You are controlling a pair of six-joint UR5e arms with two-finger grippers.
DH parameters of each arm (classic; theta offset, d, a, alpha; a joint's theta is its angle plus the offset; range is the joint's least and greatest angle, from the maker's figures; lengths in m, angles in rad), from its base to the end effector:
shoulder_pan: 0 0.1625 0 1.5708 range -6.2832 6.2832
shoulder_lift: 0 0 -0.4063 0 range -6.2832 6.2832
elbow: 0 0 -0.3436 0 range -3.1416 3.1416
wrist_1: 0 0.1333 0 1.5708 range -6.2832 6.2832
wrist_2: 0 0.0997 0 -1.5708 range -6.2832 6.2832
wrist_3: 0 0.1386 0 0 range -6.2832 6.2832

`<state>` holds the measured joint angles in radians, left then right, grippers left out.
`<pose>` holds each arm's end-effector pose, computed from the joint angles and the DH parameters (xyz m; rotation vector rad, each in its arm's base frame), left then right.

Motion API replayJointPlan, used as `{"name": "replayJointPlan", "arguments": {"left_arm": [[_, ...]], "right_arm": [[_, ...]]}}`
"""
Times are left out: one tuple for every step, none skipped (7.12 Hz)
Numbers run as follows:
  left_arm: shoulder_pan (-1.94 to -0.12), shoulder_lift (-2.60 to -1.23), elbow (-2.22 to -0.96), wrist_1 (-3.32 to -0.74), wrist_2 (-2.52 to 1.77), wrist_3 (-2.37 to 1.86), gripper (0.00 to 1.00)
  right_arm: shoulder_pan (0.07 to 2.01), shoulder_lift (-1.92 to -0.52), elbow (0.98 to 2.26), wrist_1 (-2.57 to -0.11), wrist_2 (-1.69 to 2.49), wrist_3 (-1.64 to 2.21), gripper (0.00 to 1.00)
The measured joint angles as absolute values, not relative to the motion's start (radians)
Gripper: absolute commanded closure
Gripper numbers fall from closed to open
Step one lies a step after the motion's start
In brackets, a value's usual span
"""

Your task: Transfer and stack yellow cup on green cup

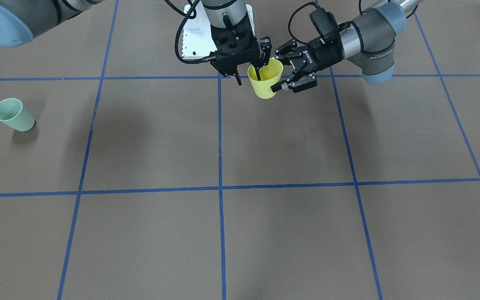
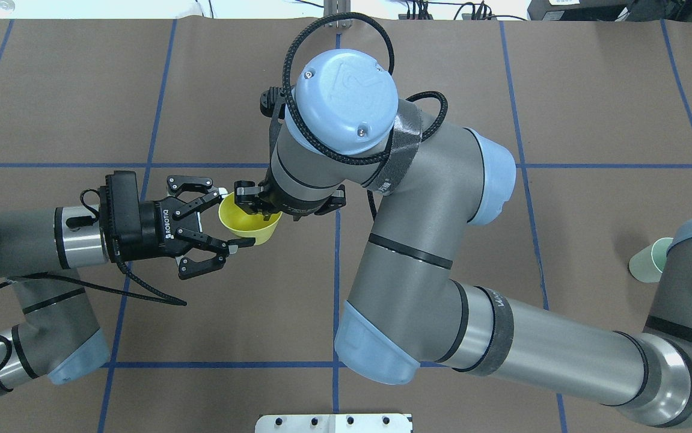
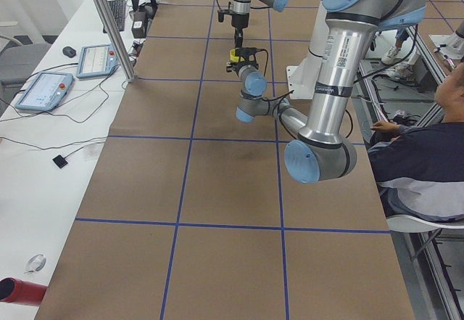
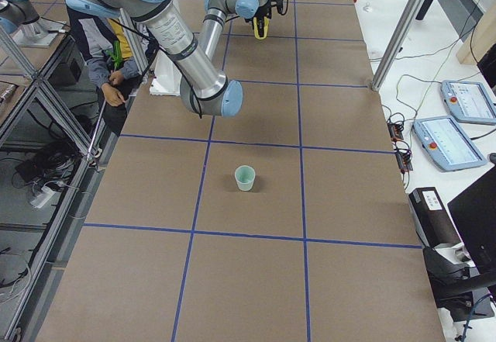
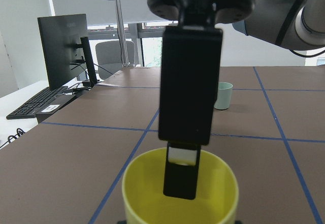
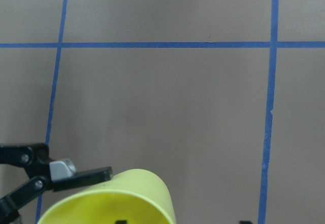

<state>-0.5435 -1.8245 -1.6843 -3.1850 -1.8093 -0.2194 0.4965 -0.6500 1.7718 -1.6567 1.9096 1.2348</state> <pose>0.3814 -0.3479 0.2873 1.5651 1.3229 0.7513 -0.5175 -0.3796 0.0797 0.1329 -1.0610 -0.0305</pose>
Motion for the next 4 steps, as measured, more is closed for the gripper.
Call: {"name": "replayJointPlan", "arguments": {"left_arm": [[-0.543,-1.825,-1.684,-3.186,-1.809,-0.219,0.45],[-0.541,-1.825,-1.684,-3.187,-1.809,-0.219,0.00],[-0.539,-1.825,-1.683,-3.192,-1.809,-0.219,0.00],[-0.536,-1.827,-1.682,-3.200,-1.810,-0.220,0.00]], "right_arm": [[0.496,-0.647,1.773,-1.657,1.910,1.234,1.00],[0.497,-0.645,1.773,-1.657,1.909,1.233,1.00],[0.497,-0.646,1.773,-1.657,1.909,1.233,1.00],[0.497,-0.647,1.773,-1.656,1.908,1.233,1.00]]}}
